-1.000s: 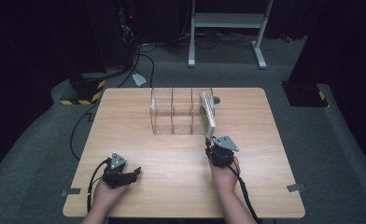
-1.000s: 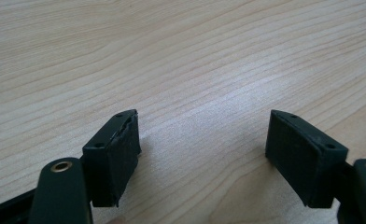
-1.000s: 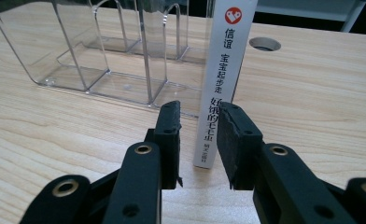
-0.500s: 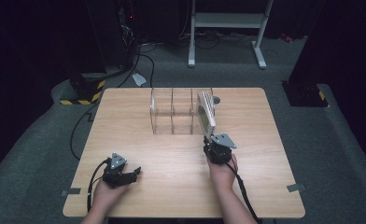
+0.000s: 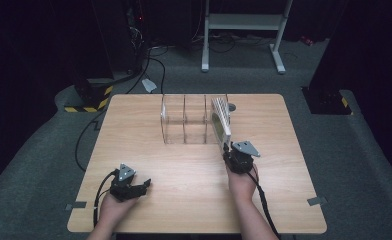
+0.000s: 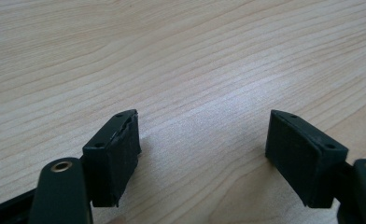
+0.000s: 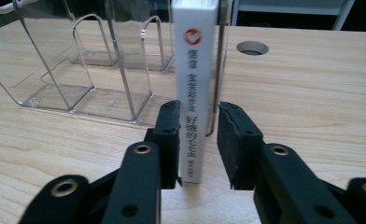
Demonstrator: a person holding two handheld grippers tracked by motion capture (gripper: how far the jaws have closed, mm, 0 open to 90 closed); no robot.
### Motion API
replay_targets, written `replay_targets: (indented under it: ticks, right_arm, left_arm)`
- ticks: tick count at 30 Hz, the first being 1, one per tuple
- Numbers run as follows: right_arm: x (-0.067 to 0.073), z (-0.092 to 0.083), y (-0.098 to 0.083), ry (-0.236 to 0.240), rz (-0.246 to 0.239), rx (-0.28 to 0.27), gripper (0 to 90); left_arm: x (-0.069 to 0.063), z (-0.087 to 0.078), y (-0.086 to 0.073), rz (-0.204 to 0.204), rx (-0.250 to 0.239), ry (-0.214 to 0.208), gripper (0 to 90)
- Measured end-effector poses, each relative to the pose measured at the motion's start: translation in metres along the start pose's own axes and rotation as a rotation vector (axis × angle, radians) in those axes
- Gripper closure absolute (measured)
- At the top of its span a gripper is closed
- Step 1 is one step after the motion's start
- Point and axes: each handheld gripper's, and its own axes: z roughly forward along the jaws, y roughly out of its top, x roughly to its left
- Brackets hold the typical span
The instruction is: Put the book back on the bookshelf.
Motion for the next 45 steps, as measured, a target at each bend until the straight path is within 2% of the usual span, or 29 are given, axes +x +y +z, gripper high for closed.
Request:
replay_targets:
  ticks: [2,17,28,45]
  right_arm:
    - [0.002,0.002,-0.001,0.001,0.005,0.002,73.6]
    - [0.01,0.006,0.0,-0.027,0.075,0.001,73.5]
    - [0.012,0.009,0.002,-0.037,0.093,0.0,73.4]
    - [0.012,0.013,0.005,-0.042,0.096,-0.001,72.3]
  left_arm:
    - [0.0,0.0,0.0,0.0,0.001,-0.001,26.1]
    - [0.0,0.0,0.0,0.0,0.0,0.0,26.0]
    - [0.0,0.0,0.0,0.001,0.0,-0.001,26.0]
    - [0.0,0.0,0.0,0.001,0.0,-0.002,26.0]
